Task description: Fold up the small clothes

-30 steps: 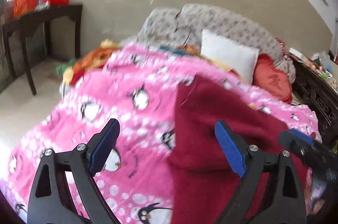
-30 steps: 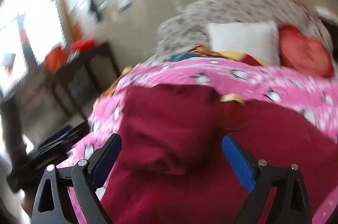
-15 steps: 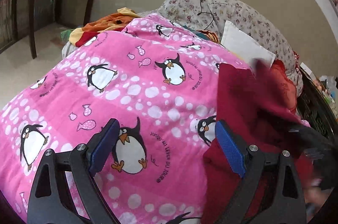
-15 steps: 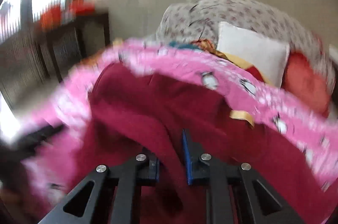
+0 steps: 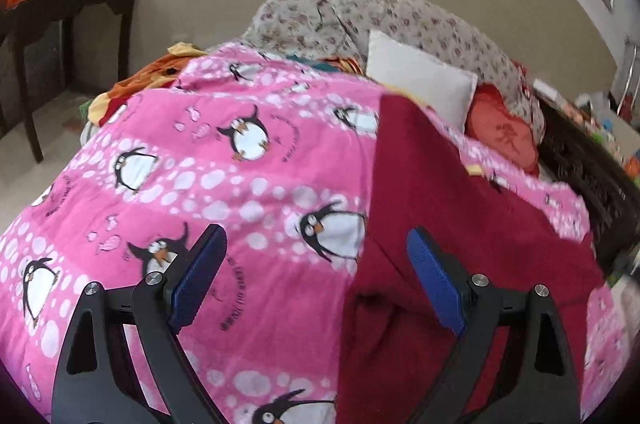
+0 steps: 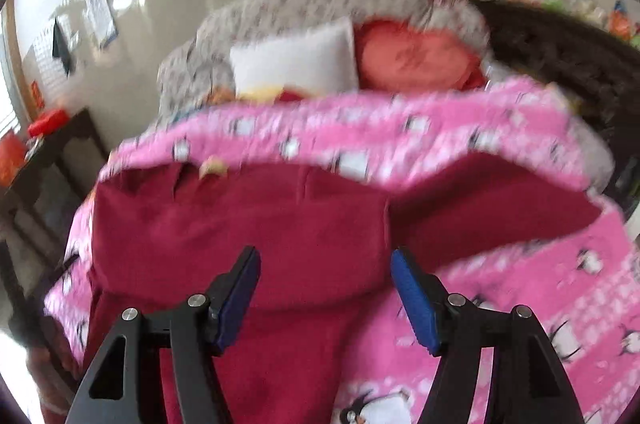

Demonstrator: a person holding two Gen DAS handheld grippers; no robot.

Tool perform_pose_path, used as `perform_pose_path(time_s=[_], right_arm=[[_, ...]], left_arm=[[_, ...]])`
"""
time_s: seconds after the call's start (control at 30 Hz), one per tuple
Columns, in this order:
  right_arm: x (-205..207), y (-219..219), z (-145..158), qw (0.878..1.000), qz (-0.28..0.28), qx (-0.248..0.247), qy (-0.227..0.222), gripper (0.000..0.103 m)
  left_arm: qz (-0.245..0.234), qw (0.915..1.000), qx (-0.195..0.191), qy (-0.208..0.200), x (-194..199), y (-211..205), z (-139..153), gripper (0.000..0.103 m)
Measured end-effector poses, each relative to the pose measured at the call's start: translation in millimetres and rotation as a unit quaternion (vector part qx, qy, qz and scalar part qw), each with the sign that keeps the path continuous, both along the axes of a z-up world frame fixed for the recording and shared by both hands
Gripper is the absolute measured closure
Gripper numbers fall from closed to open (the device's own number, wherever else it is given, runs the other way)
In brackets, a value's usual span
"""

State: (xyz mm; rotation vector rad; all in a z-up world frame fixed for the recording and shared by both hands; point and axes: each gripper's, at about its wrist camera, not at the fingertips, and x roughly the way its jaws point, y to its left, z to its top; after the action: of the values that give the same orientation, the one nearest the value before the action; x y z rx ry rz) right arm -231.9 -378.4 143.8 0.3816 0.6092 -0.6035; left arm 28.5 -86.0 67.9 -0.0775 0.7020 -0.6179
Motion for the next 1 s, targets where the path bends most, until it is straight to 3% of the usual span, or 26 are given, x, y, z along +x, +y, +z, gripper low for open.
perform_pose_path(time_s=[0.07,0.13,0.23,0.43,0.47,0.5,0.6,0.67,0.73,0.9,1.0], right_arm=[[14,14,16,0.999,0.019,-0.031,-0.028,0.036],[53,33,23,0.993,0.104,-0.041,-0.038,0.036],[133,65,10,0.969,0.246,-0.019,-0.035,0.036],[262,99,-29,0.937,0.35,0.014,0.011,0.036],[275,104,-36,0.93,0.368,0.009,0.02,0.046],[289,112,-45,0.924,0.38,-0.013,0.043,0.065],[307,120,-49,0.918,0.392,-0.037,0.054,0.092],[311,126,-33,0.92,0.387,-0.06,0.025,0.099],[317,130,-25,0.921,0.386,-0.057,-0.001,0.099],[345,142,-40,0.926,0.37,-0.067,0.022,0.099],[334,139,-36,0.925,0.372,-0.071,0.008,0.095]], left_arm=[[-0.009,0.9999,0.012,0.005,0,-5,-4,0.011],[-0.018,0.9995,0.024,0.009,0,-9,-7,0.011],[-0.024,0.9989,0.038,0.013,-1,-10,-10,0.011],[-0.042,0.996,0.071,0.035,7,-7,-20,0.011],[-0.046,0.9956,0.075,0.033,7,-7,-20,0.011],[-0.049,0.9949,0.082,0.03,6,-7,-20,0.011],[-0.052,0.992,0.113,0.022,3,-8,-23,0.011],[-0.047,0.9917,0.118,0.016,1,-7,-21,0.011],[-0.045,0.9917,0.119,0.02,3,-5,-22,0.011],[-0.04,0.9897,0.137,0.014,4,-9,-25,0.011],[-0.04,0.9907,0.129,0.013,3,-8,-23,0.011]])
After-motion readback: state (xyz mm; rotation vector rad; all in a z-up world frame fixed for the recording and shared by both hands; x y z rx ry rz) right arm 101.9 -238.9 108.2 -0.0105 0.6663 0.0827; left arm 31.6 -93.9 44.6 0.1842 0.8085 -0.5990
